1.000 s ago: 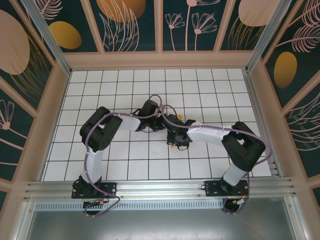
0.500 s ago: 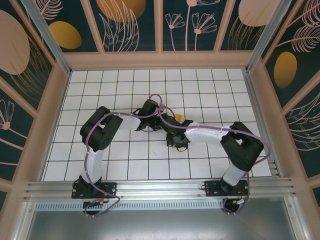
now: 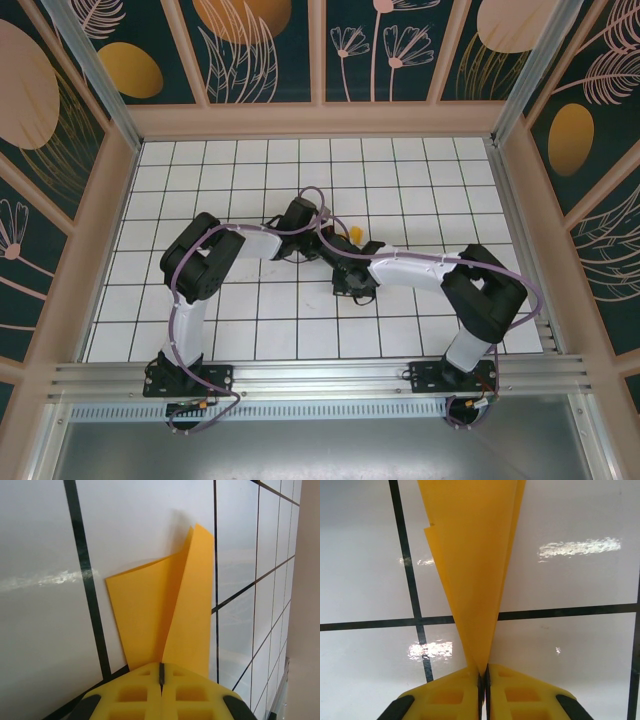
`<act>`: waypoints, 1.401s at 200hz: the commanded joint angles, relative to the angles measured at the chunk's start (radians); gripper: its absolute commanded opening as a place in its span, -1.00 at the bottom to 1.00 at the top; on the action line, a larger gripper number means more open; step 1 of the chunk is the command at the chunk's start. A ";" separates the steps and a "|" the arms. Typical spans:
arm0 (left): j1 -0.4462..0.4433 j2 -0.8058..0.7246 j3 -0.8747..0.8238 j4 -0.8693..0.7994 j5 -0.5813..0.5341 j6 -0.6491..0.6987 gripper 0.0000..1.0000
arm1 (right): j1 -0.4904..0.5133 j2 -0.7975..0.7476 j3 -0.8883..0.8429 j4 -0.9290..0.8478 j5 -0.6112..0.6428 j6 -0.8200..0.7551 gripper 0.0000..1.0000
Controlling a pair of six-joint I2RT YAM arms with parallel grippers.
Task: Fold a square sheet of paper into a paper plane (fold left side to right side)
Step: Fold the wing for the fifth time at the center of the table.
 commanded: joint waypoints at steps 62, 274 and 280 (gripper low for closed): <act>0.019 0.056 0.070 -0.048 -0.007 0.057 -1.00 | 0.012 0.006 -0.011 -0.075 0.022 0.007 -0.73; 0.021 0.068 0.121 -0.153 -0.010 0.215 -1.00 | -0.506 -0.334 -0.420 0.632 -0.594 -0.214 -0.40; 0.021 0.065 0.122 -0.158 -0.016 0.220 -1.00 | -0.506 -0.324 -0.425 0.661 -0.611 -0.203 -0.45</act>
